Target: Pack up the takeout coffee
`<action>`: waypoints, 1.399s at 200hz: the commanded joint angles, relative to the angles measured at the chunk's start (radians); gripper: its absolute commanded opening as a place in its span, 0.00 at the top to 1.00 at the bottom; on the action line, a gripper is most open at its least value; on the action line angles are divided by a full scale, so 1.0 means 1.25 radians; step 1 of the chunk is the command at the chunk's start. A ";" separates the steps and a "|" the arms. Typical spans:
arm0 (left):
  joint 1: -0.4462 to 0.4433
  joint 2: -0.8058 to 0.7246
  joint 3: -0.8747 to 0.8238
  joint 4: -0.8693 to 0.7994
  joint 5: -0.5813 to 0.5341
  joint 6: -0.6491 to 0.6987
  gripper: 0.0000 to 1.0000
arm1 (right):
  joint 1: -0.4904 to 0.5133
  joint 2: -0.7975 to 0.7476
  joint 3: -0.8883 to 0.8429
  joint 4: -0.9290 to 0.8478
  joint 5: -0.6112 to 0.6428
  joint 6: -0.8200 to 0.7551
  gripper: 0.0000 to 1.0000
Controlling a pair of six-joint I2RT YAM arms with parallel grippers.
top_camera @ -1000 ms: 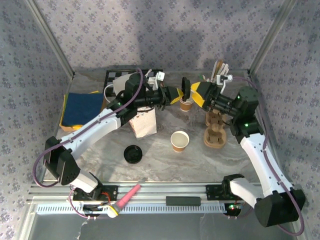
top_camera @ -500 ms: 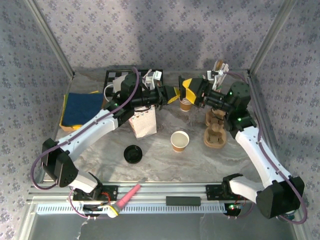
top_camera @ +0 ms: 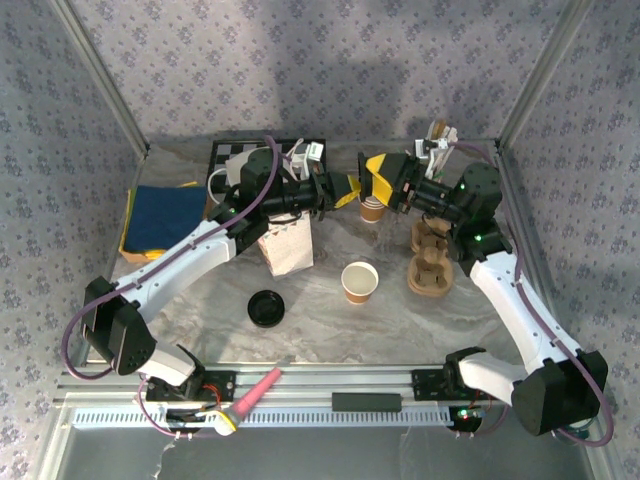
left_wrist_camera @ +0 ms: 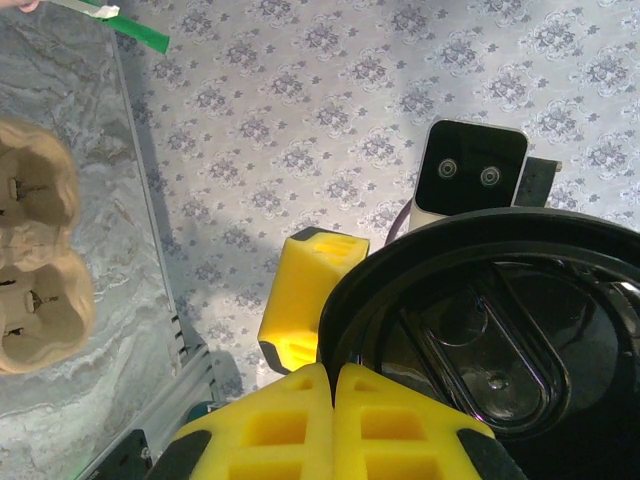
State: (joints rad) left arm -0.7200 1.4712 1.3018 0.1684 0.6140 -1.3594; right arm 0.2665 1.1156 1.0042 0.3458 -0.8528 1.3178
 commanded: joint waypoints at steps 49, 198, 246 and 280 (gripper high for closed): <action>0.004 -0.010 0.005 0.049 0.018 -0.016 1.00 | 0.007 0.001 -0.007 0.034 -0.003 0.015 0.19; 0.046 -0.059 -0.008 -0.096 -0.009 0.061 0.44 | -0.034 -0.037 0.034 -0.237 0.032 -0.159 0.31; 0.098 -0.142 0.061 -0.390 -0.087 0.223 0.19 | 0.003 0.003 0.175 -0.678 0.146 -0.517 0.29; 0.110 -0.183 0.120 -0.566 -0.169 0.334 0.03 | 0.061 0.038 0.189 -0.813 0.262 -0.636 0.31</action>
State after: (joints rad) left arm -0.5919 1.3010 1.3792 -0.3237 0.4896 -1.0943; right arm 0.2909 1.1267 1.2106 -0.4221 -0.6685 0.7315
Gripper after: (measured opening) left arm 0.953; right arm 0.701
